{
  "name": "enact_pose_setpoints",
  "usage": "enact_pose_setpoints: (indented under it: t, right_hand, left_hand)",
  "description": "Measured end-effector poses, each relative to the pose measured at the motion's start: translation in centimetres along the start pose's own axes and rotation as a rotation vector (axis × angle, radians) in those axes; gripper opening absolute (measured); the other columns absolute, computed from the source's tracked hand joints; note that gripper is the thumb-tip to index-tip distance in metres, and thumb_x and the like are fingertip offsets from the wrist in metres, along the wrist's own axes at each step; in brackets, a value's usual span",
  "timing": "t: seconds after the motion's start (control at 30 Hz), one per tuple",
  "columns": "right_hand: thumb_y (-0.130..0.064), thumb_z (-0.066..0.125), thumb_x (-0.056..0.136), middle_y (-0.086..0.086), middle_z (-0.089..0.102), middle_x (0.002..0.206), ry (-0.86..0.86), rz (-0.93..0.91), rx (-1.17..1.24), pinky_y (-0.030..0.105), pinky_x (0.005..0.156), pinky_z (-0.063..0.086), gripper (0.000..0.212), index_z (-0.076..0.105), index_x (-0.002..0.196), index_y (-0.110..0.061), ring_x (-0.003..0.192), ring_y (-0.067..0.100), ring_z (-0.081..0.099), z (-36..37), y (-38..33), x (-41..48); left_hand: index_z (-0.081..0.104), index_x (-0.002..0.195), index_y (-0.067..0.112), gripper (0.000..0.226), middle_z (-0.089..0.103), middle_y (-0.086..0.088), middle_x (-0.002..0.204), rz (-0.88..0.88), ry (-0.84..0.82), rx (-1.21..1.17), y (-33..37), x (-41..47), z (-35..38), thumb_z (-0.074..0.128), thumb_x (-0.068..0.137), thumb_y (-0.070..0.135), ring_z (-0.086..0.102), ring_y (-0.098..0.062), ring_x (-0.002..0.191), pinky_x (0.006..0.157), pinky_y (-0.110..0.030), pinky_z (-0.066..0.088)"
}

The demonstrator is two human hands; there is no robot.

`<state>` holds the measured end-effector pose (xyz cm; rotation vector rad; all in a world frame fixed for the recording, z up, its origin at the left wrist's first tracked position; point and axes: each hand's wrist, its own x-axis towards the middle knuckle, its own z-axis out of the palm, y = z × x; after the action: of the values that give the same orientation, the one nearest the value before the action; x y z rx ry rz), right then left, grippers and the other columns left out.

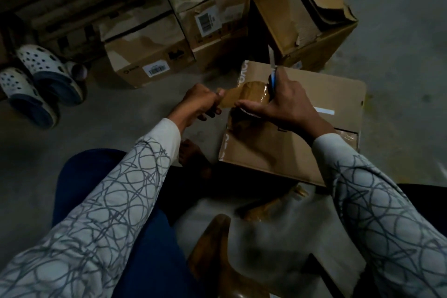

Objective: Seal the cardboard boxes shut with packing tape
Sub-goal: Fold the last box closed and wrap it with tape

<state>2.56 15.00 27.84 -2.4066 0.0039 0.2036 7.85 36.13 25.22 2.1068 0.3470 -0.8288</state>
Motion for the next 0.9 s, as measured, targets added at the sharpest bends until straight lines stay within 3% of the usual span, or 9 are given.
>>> enact_pose_setpoints:
  t: [0.1, 0.27, 0.47, 0.63, 0.73, 0.8, 0.83, 0.9]
  right_hand:
    - [-0.069, 0.076, 0.071, -0.005, 0.048, 0.096, -0.039, 0.021, -0.002, 0.014, 0.054, 0.029, 0.079, 0.039, 0.118, -0.017, 0.067, -0.002, 0.039, -0.3, 0.0, 0.1]
    - [-0.065, 0.079, 0.07, -0.003, 0.049, 0.099, -0.081, 0.031, 0.002, 0.016, 0.054, 0.028, 0.077, 0.041, 0.116, -0.017, 0.073, 0.011, 0.046, -0.6, -0.7, 0.0]
    - [-0.066, 0.08, 0.067, -0.015, 0.042, 0.079, -0.096, 0.019, -0.007, 0.016, 0.05, 0.027, 0.071, 0.037, 0.102, -0.021, 0.066, -0.001, 0.041, -0.7, -1.0, -0.2]
    - [-0.07, 0.078, 0.064, -0.007, 0.048, 0.081, -0.087, 0.008, 0.007, 0.021, 0.051, 0.03, 0.074, 0.039, 0.103, -0.019, 0.066, 0.009, 0.046, -0.6, -1.0, 0.0]
    - [-0.071, 0.078, 0.062, -0.006, 0.049, 0.08, -0.084, -0.009, 0.004, 0.025, 0.052, 0.029, 0.075, 0.039, 0.1, -0.019, 0.073, 0.019, 0.05, -0.5, -0.9, 0.1]
    - [-0.069, 0.08, 0.062, -0.001, 0.052, 0.087, -0.094, -0.002, -0.005, 0.029, 0.056, 0.031, 0.075, 0.039, 0.101, -0.019, 0.077, 0.021, 0.052, -0.4, -0.8, 0.2]
    - [-0.069, 0.08, 0.062, 0.001, 0.054, 0.091, -0.101, 0.003, -0.007, 0.03, 0.061, 0.033, 0.076, 0.039, 0.103, -0.02, 0.079, 0.022, 0.053, -0.3, -0.9, 0.2]
    - [-0.067, 0.08, 0.063, 0.003, 0.055, 0.097, -0.104, 0.008, -0.004, 0.031, 0.065, 0.034, 0.076, 0.04, 0.106, -0.019, 0.082, 0.022, 0.053, -0.2, -1.0, 0.3]
  left_hand:
    - [0.065, 0.101, 0.006, 0.036, 0.074, -0.011, 0.086, -0.051, -0.098, -0.005, 0.3, 0.0, -0.9, 0.053, 0.102, 0.039, 0.072, -0.029, 0.089, 0.084, -0.041, 0.055]
    - [0.063, 0.103, 0.01, 0.031, 0.072, -0.01, 0.094, -0.092, -0.231, -0.003, 0.0, 0.0, -1.2, 0.055, 0.102, 0.039, 0.07, -0.029, 0.102, 0.095, -0.047, 0.051]
    - [0.062, 0.099, 0.015, 0.022, 0.068, -0.007, 0.093, -0.108, -0.28, -0.005, -0.5, -0.3, 0.8, 0.05, 0.103, 0.032, 0.066, -0.02, 0.086, 0.095, -0.048, 0.052]
    - [0.066, 0.106, 0.02, 0.028, 0.065, -0.007, 0.1, -0.099, -0.276, -0.188, -1.8, -1.0, 2.2, 0.05, 0.102, 0.044, 0.062, -0.021, 0.085, 0.088, -0.05, 0.055]
    - [0.057, 0.126, 0.016, 0.043, 0.064, -0.004, 0.094, -0.162, -0.178, -0.164, -2.4, -1.2, 3.8, 0.046, 0.102, 0.05, 0.063, -0.021, 0.078, 0.075, -0.044, 0.054]
    - [0.032, 0.147, 0.008, 0.06, 0.065, -0.01, 0.114, -0.186, -0.019, 0.026, -2.7, -1.6, 4.9, 0.049, 0.101, 0.042, 0.066, -0.031, 0.095, 0.078, -0.041, 0.053]
    - [0.033, 0.145, 0.008, 0.055, 0.062, -0.013, 0.125, -0.142, 0.102, 0.079, -2.9, -2.1, 5.4, 0.05, 0.101, 0.036, 0.063, -0.034, 0.108, 0.086, -0.041, 0.051]
    - [0.049, 0.134, 0.016, 0.034, 0.059, -0.006, 0.133, -0.001, 0.326, -0.029, -2.8, -3.8, 6.2, 0.048, 0.102, 0.024, 0.056, -0.026, 0.122, 0.096, -0.034, 0.045]
